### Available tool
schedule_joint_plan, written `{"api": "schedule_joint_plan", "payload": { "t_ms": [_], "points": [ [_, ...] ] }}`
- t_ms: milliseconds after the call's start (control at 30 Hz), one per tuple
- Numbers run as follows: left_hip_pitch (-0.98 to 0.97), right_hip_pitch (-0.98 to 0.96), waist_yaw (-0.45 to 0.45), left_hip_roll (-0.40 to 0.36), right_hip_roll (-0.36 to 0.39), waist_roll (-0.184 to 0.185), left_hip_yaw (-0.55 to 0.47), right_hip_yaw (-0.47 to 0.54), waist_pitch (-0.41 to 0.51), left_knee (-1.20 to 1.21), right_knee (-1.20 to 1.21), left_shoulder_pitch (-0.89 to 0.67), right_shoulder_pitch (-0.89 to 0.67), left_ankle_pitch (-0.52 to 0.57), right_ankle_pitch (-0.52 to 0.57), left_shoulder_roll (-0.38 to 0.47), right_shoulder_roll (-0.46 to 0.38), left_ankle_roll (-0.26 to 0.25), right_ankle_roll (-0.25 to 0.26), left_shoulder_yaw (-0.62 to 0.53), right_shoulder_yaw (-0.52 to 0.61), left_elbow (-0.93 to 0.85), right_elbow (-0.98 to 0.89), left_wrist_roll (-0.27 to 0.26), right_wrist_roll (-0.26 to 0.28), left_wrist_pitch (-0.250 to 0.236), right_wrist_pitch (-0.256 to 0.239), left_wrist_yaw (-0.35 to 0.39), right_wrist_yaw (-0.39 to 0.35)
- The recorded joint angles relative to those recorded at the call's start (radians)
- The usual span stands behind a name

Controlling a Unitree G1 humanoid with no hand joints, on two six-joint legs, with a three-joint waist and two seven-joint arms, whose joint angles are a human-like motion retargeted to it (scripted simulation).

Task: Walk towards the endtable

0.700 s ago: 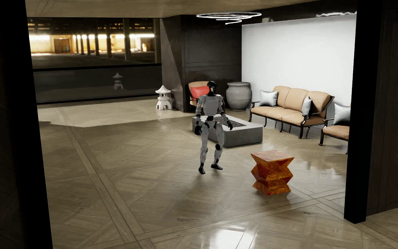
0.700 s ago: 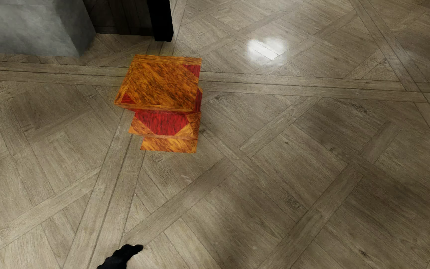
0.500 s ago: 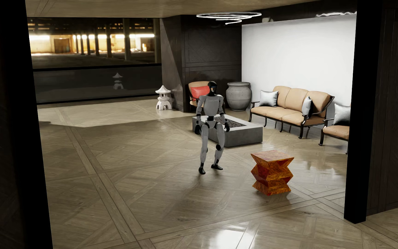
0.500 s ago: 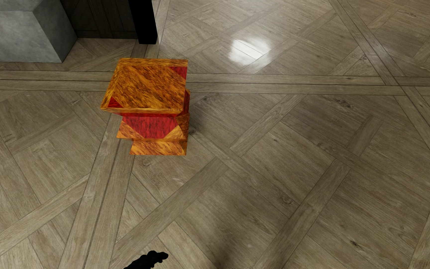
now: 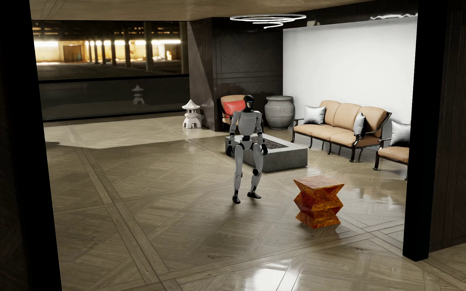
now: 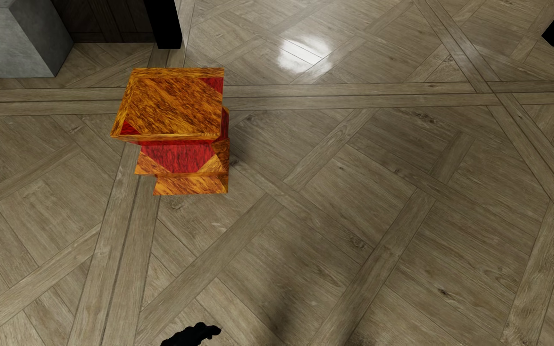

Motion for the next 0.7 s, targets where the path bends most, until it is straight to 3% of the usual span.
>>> {"api": "schedule_joint_plan", "payload": {
  "t_ms": [167, 600, 700],
  "points": [
    [-0.008, -0.015, -0.006, -0.005, 0.0, 0.007, 0.013, 0.012, -0.002, -0.009, -0.006, 0.01, -0.004, 0.005, 0.01, 0.027, -0.004, 0.004, 0.002, -0.022, 0.007, 0.003, -0.039, -0.004, -0.002, -0.003, -0.018, -0.015, -0.007],
    [0.002, -0.019, -0.005, -0.007, 0.002, 0.017, 0.034, 0.032, -0.009, -0.014, -0.005, -0.027, -0.003, -0.001, 0.012, 0.025, -0.011, 0.009, 0.01, -0.072, -0.002, 0.056, -0.034, -0.079, 0.016, 0.001, -0.007, 0.003, -0.007],
    [0.009, -0.013, -0.005, -0.007, 0.003, 0.017, 0.035, 0.032, -0.009, -0.019, -0.007, -0.041, 0.0, 0.0, 0.012, 0.011, 0.005, 0.008, 0.011, -0.065, -0.024, 0.09, -0.038, -0.123, 0.022, 0.01, -0.006, 0.02, -0.01]
  ]
}}
